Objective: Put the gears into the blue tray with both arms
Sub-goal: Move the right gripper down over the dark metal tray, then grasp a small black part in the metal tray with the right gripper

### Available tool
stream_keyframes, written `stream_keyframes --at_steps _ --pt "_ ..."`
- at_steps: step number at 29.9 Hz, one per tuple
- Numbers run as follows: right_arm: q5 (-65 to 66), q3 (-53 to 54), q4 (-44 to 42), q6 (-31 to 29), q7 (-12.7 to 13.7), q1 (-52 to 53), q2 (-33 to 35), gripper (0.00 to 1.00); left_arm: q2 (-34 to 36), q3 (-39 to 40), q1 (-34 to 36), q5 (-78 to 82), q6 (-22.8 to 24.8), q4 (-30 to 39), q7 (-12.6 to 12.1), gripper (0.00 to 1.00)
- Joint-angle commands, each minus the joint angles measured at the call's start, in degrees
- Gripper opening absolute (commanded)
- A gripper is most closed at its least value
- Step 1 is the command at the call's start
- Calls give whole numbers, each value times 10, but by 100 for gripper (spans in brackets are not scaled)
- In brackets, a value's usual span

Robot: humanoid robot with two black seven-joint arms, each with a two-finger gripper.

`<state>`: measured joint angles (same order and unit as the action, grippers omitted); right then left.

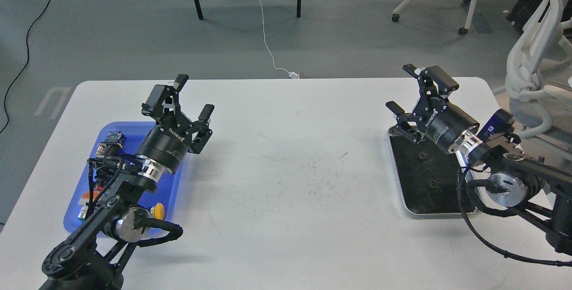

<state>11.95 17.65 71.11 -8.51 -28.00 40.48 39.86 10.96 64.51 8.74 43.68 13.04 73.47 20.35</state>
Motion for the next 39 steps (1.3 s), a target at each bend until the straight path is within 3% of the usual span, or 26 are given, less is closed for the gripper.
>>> stream_keyframes --at_steps 1,7,12,19,29,39 --pt "135 -6 27 -4 0 31 62 99 3 0 0 -1 1 4 6 98" --pt "457 -30 63 -10 0 86 169 99 5 -1 0 -1 2 4 15 98" --pt "695 -130 102 -91 0 165 237 98 5 0 -5 0 1 4 16 98" --pt "926 -260 90 -111 0 243 231 93 1 0 -6 -1 1 11 16 98" --pt "958 -320 -25 -105 0 257 114 90 -6 -1 -7 0 1 12 16 98" --pt "953 -391 -77 -103 0 290 30 71 -1 -1 -7 0 0 13 16 98"
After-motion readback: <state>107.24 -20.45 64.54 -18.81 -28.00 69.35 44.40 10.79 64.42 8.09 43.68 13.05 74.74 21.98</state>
